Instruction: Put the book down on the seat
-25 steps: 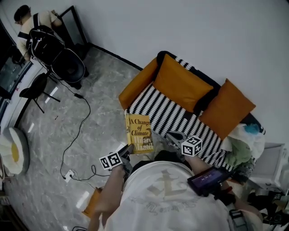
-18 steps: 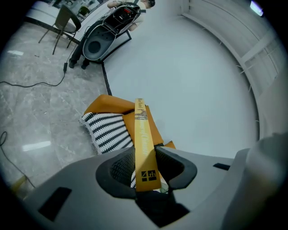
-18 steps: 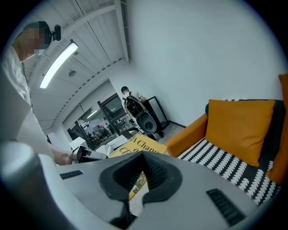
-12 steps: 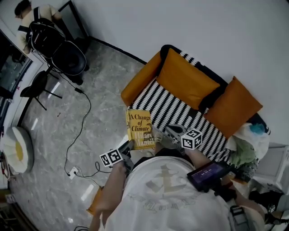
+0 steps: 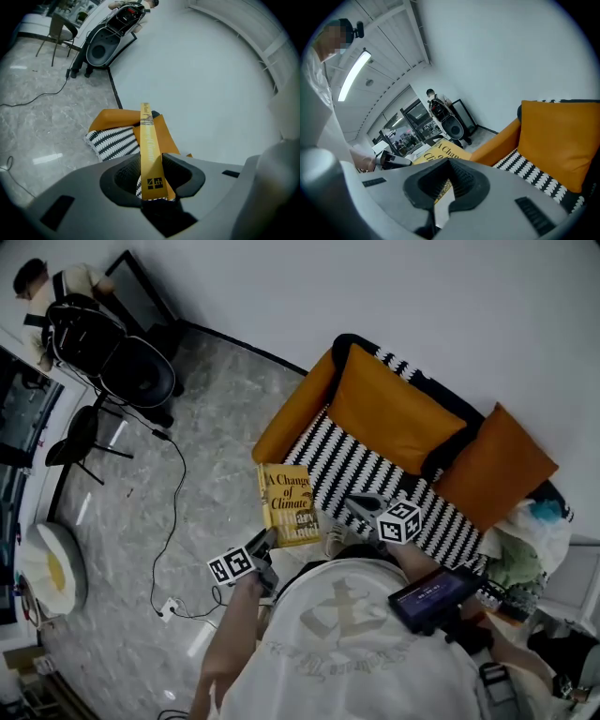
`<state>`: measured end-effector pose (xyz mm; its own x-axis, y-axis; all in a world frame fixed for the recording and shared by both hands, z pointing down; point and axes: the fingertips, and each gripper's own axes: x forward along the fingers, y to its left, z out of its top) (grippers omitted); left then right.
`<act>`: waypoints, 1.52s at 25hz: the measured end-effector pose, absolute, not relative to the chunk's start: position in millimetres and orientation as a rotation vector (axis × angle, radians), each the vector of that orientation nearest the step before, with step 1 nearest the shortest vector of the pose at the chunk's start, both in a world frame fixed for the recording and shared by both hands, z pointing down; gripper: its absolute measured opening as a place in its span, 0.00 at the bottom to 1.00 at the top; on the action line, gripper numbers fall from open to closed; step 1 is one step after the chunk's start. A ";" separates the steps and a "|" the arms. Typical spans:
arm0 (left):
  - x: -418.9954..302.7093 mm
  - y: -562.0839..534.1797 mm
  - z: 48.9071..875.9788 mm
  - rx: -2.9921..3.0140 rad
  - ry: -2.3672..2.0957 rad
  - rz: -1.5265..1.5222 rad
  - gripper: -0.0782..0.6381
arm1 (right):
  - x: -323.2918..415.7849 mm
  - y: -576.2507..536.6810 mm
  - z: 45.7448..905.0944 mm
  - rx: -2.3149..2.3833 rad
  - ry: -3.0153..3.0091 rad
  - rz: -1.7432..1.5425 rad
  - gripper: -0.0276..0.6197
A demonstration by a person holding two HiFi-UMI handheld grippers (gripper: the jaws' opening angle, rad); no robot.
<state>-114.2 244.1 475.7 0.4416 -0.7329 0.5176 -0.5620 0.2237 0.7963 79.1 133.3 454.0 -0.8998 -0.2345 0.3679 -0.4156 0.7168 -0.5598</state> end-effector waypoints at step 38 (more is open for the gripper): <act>-140.7 13.0 511.1 1.725 -1.083 0.645 0.32 | 57.1 -12.4 488.0 0.778 -2.532 1.258 0.06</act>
